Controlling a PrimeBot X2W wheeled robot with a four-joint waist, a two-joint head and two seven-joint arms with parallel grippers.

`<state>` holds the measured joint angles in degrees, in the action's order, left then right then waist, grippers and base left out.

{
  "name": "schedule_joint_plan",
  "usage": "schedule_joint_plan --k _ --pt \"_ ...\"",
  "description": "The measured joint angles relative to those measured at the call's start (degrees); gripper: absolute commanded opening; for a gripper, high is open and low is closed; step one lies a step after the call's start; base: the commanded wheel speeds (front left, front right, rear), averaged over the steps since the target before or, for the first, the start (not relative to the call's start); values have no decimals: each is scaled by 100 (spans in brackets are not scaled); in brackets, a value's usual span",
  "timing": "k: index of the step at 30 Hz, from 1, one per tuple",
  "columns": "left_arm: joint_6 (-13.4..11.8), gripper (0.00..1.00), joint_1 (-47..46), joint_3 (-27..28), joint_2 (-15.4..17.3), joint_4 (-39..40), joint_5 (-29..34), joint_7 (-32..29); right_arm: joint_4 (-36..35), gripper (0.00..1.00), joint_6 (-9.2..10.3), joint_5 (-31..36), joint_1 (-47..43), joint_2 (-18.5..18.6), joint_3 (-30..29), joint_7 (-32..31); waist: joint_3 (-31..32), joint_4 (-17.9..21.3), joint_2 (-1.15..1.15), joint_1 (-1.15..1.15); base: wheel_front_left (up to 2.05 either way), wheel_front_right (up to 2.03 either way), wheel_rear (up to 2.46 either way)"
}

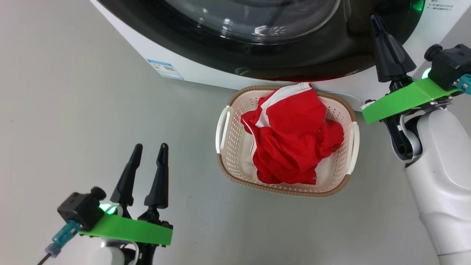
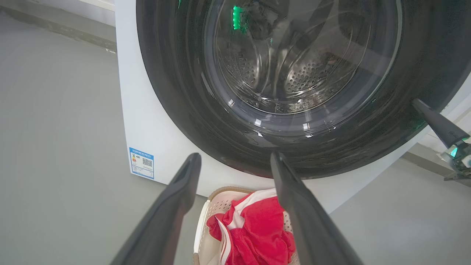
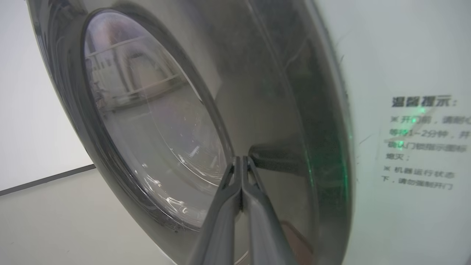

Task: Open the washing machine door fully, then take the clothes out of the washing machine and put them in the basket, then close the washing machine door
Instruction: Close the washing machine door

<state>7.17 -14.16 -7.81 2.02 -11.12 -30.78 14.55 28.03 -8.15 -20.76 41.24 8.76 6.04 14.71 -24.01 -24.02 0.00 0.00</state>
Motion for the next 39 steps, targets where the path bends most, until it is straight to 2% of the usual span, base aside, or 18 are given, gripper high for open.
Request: schedule_joint_plan --k 10,29,30,32,33,35,36,37,39 --pt "0 100 3 68 -18 -91 4 0 -30 0 51 -35 -83 52 241 -1 220 112 0 0 0 0 0" --pt "1 100 224 457 -19 -342 567 0 -465 1 59 -115 -1440 -82 401 -1 757 542 0 0 0 0 0" --pt "1 100 244 470 -20 -355 597 0 -497 5 59 -133 -1526 -93 394 -1 793 570 0 0 0 0 0" --pt "1 100 254 497 -18 -368 676 0 -561 24 59 -140 -1694 -130 377 -1 870 626 0 0 0 0 0" --pt "1 100 256 513 -19 -368 709 0 -591 28 59 -140 -1781 -153 363 -1 907 655 0 0 0 0 0" --pt "1 100 274 537 -13 -365 799 0 -639 49 59 -140 -1960 -170 339 -1 984 716 0 0 0 0 0" --pt "1 100 296 541 -9 -361 814 0 -662 87 59 -138 -2048 -174 313 -1 1023 746 0 0 0 0 0" --pt "1 100 344 543 -1 -349 814 0 -690 100 59 -138 -2146 -176 263 -1 1065 777 0 0 0 0 0" --pt "1 100 452 542 46 -348 818 0 -748 100 59 -138 -2333 -180 155 -1 1146 840 0 0 0 0 0"
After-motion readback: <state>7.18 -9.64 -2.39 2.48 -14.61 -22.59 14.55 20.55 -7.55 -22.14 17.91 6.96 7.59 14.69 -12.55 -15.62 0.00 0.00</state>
